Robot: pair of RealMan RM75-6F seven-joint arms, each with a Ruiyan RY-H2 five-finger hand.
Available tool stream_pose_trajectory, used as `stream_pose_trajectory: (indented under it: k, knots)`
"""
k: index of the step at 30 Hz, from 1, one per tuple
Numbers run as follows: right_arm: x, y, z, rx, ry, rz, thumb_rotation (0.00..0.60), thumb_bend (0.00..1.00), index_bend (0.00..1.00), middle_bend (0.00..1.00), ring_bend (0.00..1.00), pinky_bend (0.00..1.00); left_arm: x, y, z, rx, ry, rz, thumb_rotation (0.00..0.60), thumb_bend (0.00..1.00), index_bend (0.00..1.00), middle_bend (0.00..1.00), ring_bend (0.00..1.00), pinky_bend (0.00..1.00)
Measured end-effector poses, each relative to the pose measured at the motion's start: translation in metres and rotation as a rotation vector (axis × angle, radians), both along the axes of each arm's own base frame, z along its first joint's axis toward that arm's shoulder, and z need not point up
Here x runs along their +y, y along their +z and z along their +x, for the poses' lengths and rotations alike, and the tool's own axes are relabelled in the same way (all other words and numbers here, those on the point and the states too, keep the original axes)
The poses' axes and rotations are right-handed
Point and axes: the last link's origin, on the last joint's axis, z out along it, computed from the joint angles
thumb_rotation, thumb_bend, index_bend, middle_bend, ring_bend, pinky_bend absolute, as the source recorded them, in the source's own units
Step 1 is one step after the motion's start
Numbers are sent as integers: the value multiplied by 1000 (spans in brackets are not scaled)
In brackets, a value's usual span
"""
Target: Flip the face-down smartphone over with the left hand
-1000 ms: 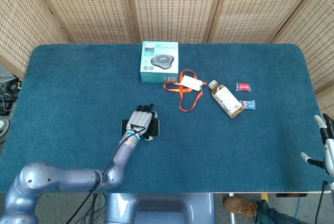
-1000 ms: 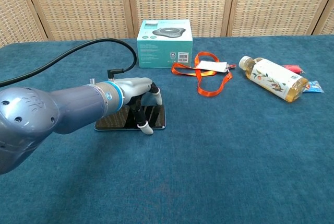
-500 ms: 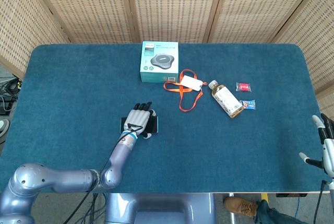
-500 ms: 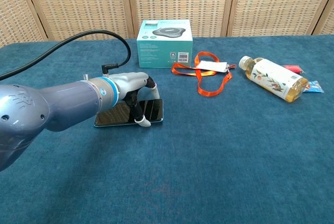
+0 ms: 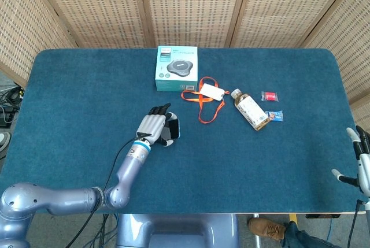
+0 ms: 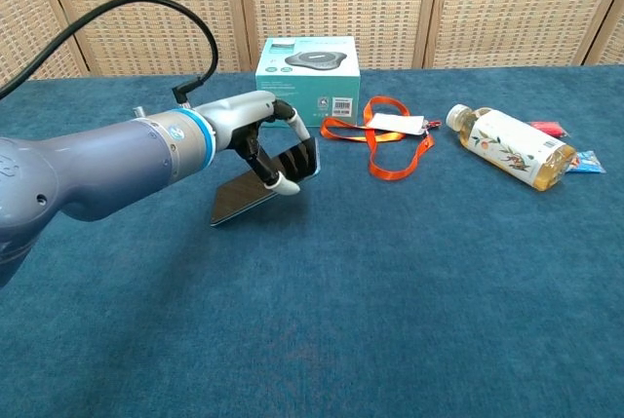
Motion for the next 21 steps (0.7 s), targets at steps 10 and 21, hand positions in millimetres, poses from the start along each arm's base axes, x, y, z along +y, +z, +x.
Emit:
stream_pose_trajectory:
  k: [10,21]
  knots:
    - [0,-2,2,10,0,3,600,0,0,0,0,0,-3,12,4,-347,37,-15,600,270,831,0,0,0]
    - [-1,-5,0,21,-9,8,600,0,0,0,0,0,-5,4,-12,-601,88,-40,600,268,831,0,0,0]
